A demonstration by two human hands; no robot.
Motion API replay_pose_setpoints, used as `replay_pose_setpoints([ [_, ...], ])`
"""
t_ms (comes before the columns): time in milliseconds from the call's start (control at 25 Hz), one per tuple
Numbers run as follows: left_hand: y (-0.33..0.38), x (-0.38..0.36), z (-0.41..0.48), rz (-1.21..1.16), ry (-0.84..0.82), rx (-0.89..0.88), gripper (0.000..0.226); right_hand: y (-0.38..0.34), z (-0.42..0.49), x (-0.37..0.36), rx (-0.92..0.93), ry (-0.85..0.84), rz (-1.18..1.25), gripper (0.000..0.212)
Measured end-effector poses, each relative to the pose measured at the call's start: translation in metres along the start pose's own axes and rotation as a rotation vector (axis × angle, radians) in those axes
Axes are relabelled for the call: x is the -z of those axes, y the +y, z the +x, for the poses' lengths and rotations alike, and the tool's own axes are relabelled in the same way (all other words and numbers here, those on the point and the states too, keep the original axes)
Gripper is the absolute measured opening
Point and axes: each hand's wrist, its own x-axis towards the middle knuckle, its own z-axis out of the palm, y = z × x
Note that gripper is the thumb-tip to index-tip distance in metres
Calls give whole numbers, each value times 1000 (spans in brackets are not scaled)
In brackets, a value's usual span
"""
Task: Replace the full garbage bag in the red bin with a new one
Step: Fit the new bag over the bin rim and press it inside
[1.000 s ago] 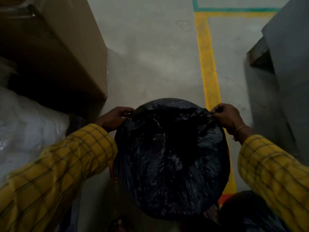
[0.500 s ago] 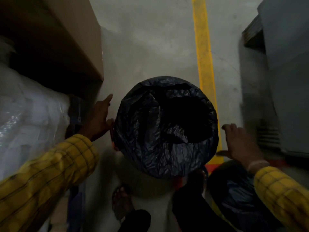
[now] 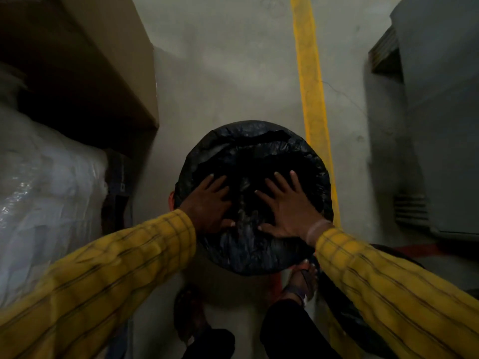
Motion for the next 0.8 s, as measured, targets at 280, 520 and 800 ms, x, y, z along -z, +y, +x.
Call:
replay_pose_setpoints([
  [280, 10, 10, 3, 32, -361, -17, 41, 6, 23, -42, -23, -583, -8, 91],
  [520, 13, 1, 29, 76, 328, -218, 35, 1, 45, 5, 110, 80, 52, 54],
  [800, -4, -3, 51, -113, -188, 214, 82, 11, 51, -20, -86, -295, 100, 98],
])
